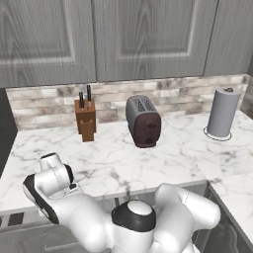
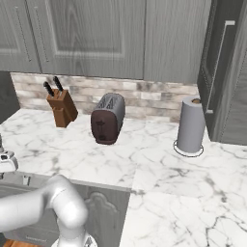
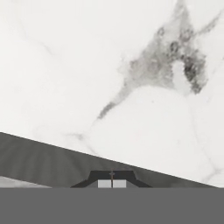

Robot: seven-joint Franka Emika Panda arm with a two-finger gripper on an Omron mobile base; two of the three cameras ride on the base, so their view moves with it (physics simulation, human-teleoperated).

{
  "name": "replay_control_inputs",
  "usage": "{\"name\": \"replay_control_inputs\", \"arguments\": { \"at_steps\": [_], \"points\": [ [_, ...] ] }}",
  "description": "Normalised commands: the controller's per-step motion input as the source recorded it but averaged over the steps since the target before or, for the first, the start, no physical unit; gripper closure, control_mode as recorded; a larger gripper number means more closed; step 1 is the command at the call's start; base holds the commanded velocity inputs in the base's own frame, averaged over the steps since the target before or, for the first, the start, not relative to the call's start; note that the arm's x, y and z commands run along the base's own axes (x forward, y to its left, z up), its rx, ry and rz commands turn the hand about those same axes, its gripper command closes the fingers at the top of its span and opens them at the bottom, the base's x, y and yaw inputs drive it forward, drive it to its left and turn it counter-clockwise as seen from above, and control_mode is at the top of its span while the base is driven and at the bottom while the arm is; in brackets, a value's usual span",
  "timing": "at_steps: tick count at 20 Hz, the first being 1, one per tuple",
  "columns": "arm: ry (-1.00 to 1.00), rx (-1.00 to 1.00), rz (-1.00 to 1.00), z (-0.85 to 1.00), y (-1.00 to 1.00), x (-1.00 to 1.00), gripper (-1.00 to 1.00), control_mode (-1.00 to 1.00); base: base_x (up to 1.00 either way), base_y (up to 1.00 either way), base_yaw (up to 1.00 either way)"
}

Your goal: Take the tongs from the drawer on the left and place them on the dining counter next to the tray containing the hot dog.

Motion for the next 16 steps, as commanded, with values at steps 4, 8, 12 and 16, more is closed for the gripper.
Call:
{"name": "replay_control_inputs", "arguments": {
  "at_steps": [4,8,12,16],
  "points": [
    [0.00,0.00,-0.01,-0.59,-0.49,0.26,1.00,-1.00,0.00,0.00,0.00],
    [0.00,0.00,0.00,-0.91,-0.59,0.03,1.00,-1.00,0.00,0.00,0.00],
    [0.00,0.00,0.00,-1.00,-0.47,-0.37,1.00,-1.00,0.00,0.00,0.00],
    [0.00,0.04,-0.03,-1.00,-0.36,-0.94,1.00,-1.00,0.00,0.00,0.00]
  ]
}}
